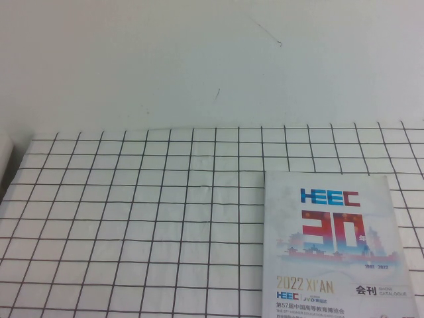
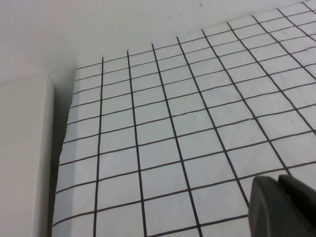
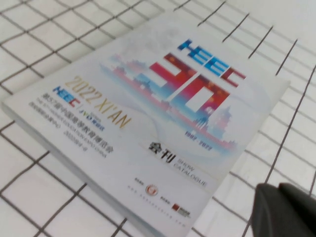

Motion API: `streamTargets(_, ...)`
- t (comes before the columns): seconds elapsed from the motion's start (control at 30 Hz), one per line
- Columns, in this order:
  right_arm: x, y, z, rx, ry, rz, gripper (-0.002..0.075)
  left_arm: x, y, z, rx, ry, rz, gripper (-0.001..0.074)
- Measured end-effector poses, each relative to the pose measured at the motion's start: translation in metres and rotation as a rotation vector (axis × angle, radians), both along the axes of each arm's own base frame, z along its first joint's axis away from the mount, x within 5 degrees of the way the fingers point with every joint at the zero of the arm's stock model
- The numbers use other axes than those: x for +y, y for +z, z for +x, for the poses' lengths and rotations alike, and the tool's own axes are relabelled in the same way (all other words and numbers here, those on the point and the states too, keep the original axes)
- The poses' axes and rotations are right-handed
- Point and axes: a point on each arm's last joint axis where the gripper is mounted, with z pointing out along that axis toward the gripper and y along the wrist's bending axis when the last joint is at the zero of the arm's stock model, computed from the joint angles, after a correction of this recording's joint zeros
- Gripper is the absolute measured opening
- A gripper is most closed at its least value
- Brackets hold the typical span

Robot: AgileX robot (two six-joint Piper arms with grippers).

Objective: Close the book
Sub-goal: 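Close the open booklet and leave it lying on the table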

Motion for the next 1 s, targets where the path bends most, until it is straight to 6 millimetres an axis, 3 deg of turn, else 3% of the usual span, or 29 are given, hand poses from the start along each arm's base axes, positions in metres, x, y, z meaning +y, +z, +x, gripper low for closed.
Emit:
streamTargets(0.27,-0.014,0.009,-0.013,-0.197,-0.173,0.075,-0.0003,0.0,0.0,0.0,0.0,0.0,0.0,-0.0004)
streamTargets(0.5,-0.019,-0.027,-0.004,-0.171,-0.347,0.184,-0.0003,0.0,0.001,0.0,-0.003,0.0,-0.004,-0.0004)
streamTargets(1.0,-0.02,-0.033,-0.006,-0.117,-0.355,0.153,-0.0003,0.0,0.001,0.0,-0.002,-0.001,-0.005,-0.0004)
